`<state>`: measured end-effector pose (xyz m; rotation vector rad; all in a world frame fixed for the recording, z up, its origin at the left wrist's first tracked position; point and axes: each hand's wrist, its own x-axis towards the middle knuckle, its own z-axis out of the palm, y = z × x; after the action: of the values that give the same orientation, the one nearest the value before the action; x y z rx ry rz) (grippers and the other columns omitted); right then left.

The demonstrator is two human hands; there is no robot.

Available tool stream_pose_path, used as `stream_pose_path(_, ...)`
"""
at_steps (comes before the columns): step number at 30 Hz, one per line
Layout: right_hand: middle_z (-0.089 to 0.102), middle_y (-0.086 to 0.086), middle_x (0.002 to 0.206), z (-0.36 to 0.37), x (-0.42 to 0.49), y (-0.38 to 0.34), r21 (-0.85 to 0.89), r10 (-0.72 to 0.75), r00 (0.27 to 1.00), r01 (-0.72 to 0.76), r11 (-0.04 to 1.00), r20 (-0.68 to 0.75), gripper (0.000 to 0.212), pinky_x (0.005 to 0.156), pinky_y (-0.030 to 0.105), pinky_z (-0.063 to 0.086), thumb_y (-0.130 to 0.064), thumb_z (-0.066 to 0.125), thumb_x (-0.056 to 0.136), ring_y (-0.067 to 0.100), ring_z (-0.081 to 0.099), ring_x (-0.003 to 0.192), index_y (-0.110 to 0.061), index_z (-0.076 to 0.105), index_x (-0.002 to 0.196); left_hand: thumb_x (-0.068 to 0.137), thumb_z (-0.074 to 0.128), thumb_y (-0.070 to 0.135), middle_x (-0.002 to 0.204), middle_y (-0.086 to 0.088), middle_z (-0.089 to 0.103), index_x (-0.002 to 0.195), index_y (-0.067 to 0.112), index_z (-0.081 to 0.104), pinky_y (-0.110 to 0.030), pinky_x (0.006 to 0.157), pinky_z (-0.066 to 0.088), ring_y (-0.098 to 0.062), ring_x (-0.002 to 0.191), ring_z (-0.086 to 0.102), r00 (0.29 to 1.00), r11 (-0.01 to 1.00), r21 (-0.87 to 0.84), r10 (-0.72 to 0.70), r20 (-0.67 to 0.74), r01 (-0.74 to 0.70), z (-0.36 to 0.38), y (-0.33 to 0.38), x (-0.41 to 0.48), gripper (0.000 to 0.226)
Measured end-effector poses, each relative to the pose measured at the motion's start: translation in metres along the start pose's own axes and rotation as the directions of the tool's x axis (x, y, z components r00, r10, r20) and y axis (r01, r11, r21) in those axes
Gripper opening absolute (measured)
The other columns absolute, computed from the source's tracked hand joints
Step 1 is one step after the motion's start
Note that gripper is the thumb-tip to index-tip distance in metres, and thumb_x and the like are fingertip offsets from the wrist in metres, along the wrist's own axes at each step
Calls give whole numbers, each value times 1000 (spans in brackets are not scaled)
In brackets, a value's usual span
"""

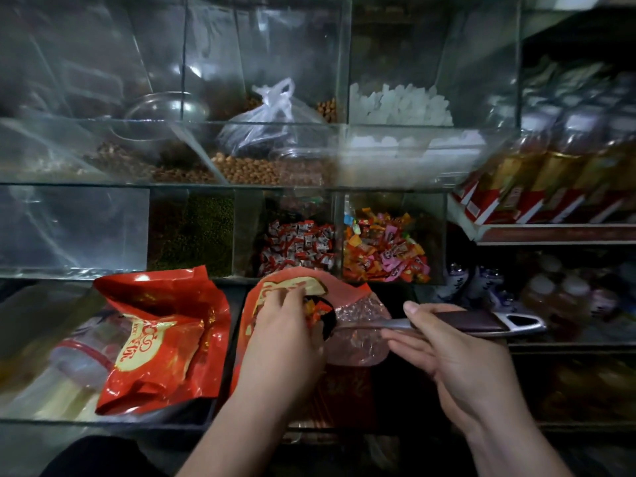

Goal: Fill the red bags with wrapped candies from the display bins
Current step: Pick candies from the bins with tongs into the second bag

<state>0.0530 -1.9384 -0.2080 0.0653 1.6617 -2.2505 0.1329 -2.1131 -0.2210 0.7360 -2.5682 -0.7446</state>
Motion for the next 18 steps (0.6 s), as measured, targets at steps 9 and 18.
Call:
stream_pose_path(9,76,25,78,-21,-22,-26,83,-38,997,33,996,61,36,60,28,63,12,74,81,38,80,76,-20,79,66,98,40,60,147,-5,52,154,37,10,-38,103,44,-28,126,56,940,989,28,-149,306,148,24,-5,16,68)
stream_pose_path(18,77,27,82,-22,-42,-46,95,-121,980,107,990,161,25,59,26,62,5,83,69,37,80,79,-20,79,67,102,38,50,165,1,18,157,24,23,-32,120,16,-18,150,14,994,996,65,56,93,-62,17,12,9,63)
